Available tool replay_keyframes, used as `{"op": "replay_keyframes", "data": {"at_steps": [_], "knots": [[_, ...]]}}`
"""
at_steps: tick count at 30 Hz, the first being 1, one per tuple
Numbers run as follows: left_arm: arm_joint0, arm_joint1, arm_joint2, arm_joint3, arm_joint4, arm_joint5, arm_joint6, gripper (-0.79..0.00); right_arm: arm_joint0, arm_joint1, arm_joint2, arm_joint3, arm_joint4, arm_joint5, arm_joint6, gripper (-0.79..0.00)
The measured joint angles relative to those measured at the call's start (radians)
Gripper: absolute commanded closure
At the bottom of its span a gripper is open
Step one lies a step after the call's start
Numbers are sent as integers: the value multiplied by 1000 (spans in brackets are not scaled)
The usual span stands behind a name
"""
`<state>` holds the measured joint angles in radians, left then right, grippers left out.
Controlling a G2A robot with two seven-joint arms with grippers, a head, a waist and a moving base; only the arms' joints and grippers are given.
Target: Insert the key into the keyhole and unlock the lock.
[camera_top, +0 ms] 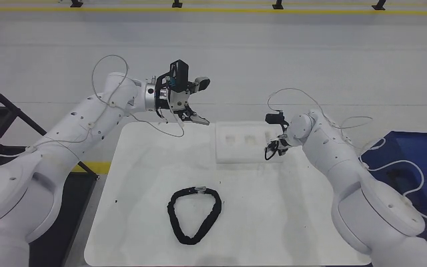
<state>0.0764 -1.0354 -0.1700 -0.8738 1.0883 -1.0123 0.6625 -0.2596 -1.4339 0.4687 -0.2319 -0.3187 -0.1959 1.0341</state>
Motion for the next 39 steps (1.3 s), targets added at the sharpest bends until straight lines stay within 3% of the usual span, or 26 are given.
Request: {"op": "replay_keyframes", "data": {"at_steps": [9, 14, 27, 32, 39], "knots": [[0, 0, 0, 0, 0, 0, 0, -785, 0, -17, 1, 26, -31, 40, -29, -329], [0, 0, 0, 0, 0, 0, 0, -785, 5, -22, 12, 40, -28, 45, -46, -271], [0, 0, 0, 0, 0, 0, 0, -785, 6, -31, 31, 53, -37, 53, -43, -262], [0, 0, 0, 0, 0, 0, 0, -785, 0, -34, 36, 59, -45, 56, -50, -203], [0, 0, 0, 0, 0, 0, 0, -785, -3, -37, 44, 65, -54, 70, -59, -191]]}}
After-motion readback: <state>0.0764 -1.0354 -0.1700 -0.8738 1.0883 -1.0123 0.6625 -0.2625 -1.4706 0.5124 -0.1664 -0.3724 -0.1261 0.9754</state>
